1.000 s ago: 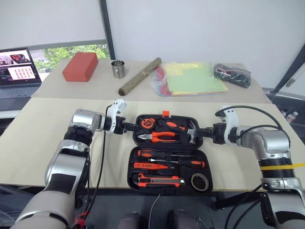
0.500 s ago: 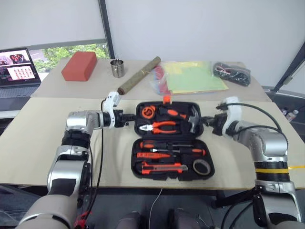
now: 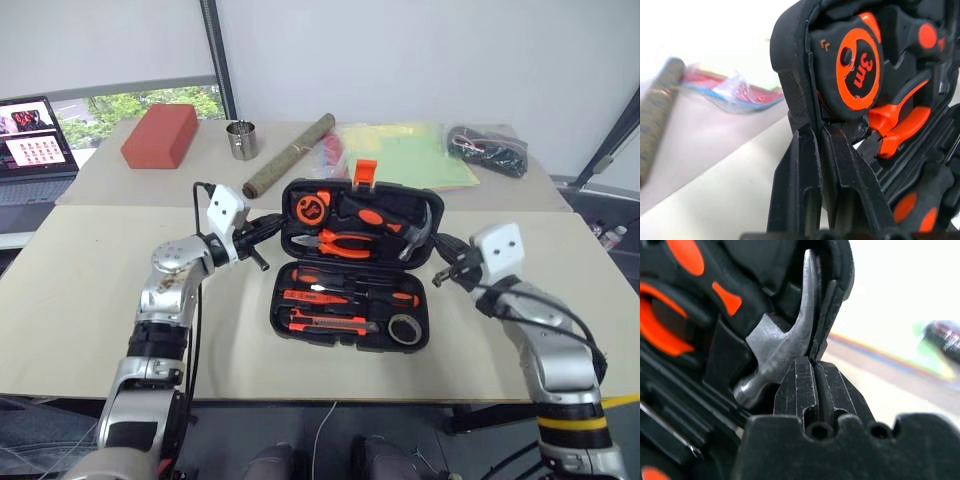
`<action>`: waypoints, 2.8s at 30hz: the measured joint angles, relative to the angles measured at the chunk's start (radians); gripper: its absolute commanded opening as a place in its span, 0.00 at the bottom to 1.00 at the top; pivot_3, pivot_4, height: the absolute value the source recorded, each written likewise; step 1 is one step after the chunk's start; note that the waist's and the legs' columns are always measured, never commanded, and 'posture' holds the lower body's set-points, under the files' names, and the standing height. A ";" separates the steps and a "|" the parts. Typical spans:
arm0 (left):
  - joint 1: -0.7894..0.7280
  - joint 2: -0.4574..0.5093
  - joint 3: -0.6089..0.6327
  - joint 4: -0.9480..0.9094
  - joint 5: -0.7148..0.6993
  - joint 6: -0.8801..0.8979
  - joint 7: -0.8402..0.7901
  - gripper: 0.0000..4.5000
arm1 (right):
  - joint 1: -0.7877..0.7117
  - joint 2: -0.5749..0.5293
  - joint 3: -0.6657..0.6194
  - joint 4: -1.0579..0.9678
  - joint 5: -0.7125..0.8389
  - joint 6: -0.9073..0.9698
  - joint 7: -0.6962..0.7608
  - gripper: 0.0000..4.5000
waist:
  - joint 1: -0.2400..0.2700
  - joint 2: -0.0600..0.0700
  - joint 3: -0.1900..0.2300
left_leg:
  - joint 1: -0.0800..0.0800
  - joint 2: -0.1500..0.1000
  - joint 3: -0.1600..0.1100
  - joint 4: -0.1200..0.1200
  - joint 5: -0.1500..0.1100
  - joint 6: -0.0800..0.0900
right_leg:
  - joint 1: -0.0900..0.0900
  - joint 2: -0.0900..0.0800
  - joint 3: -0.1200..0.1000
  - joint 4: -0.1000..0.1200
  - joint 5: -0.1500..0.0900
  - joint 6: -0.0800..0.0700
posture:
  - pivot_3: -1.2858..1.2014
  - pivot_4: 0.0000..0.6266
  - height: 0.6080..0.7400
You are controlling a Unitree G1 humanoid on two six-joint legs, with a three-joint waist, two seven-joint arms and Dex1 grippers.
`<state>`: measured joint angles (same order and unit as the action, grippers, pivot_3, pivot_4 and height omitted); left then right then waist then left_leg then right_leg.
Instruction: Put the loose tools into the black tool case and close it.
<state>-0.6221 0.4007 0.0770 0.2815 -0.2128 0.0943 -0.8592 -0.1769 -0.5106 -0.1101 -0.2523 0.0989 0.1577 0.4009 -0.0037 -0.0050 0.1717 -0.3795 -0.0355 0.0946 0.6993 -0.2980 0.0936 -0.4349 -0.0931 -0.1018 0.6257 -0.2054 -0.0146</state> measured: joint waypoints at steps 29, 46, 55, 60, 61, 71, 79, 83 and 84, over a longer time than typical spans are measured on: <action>-0.423 0.068 -0.201 0.675 0.109 -0.067 -0.225 0.06 | 0.384 -0.378 0.022 -0.383 0.301 0.237 0.531 0.00 | 0.047 -0.015 -0.005 | -0.010 0.008 0.000 0.016 -0.002 0.008 | -0.003 -0.002 0.005 -0.001 0.003 -0.004 | 0.52 0.24 0.97; -0.522 -0.002 -0.321 0.944 0.305 -0.330 -0.710 0.00 | 0.124 -0.295 0.124 -0.032 0.046 0.225 0.351 0.00 | 0.021 -0.015 -0.004 | -0.016 0.009 0.000 0.028 -0.006 0.001 | -0.006 -0.007 0.001 0.005 0.003 -0.001 | 0.52 0.24 0.97; -0.524 0.051 -0.218 0.725 0.026 0.167 -0.747 0.00 | 0.354 -0.285 -0.086 -0.255 0.278 0.377 0.409 0.00 | 0.018 -0.015 -0.004 | -0.020 0.010 -0.005 0.028 -0.002 0.009 | -0.005 -0.002 -0.003 0.003 0.003 -0.001 | 0.52 0.24 0.97; -0.459 0.031 -0.315 0.402 -0.038 0.264 -0.749 0.00 | 0.411 -0.287 -0.106 -0.404 0.382 0.478 0.418 0.00 | 0.020 -0.014 -0.005 | -0.014 0.010 -0.006 0.029 -0.003 0.010 | 0.000 -0.004 0.002 0.003 0.003 0.000 | 0.52 0.24 0.97; -0.434 0.011 -0.338 0.374 -0.024 0.247 -0.749 0.00 | 0.408 -0.284 -0.093 -0.409 0.382 0.489 0.403 0.00 | 0.020 -0.014 -0.005 | -0.012 0.010 -0.005 0.029 -0.003 0.010 | 0.001 -0.004 0.003 0.003 0.003 0.000 | 0.52 0.24 0.97; -0.377 -0.085 -0.466 0.369 0.145 -0.165 -0.667 0.00 | 0.267 -0.225 0.112 -0.304 0.279 0.530 0.281 0.00 | 0.024 -0.012 -0.006 | -0.013 0.010 -0.003 0.029 -0.003 0.010 | -0.002 -0.004 0.004 0.004 0.003 -0.002 | 0.52 0.24 0.97; -0.387 -0.099 -0.471 0.426 0.185 -0.339 -0.632 0.00 | 0.198 -0.148 0.148 -0.264 0.279 0.565 0.248 0.00 | 0.026 -0.012 -0.008 | -0.012 0.011 -0.003 0.029 -0.004 0.012 | -0.001 -0.004 0.004 0.004 0.004 -0.002 | 0.52 0.24 0.97; -0.399 -0.119 -0.472 0.463 0.210 -0.401 -0.606 0.00 | 0.177 -0.140 0.130 -0.272 0.309 0.591 0.248 0.00 | 0.016 -0.012 -0.008 | -0.012 0.011 -0.002 0.029 -0.003 0.012 | -0.001 -0.003 0.004 0.004 0.004 -0.003 | 0.52 0.24 0.97; -0.405 -0.121 -0.476 0.469 0.222 -0.430 -0.599 0.00 | 0.172 -0.141 0.128 -0.272 0.316 0.599 0.247 0.00 | 0.016 -0.012 -0.008 | -0.012 0.012 -0.002 0.029 -0.003 0.012 | -0.001 -0.003 0.004 0.004 0.004 -0.003 | 0.52 0.24 0.97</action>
<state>-1.0273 0.2800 -0.3994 0.7502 0.0088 -0.3358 -1.4581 -0.0047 -0.6516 0.0179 -0.5246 0.4145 0.7570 0.6481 0.0120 -0.0174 0.1641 -0.3912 -0.0239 0.0925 0.7280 -0.3015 0.1052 -0.4363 -0.0963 -0.0979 0.6298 -0.2009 -0.0174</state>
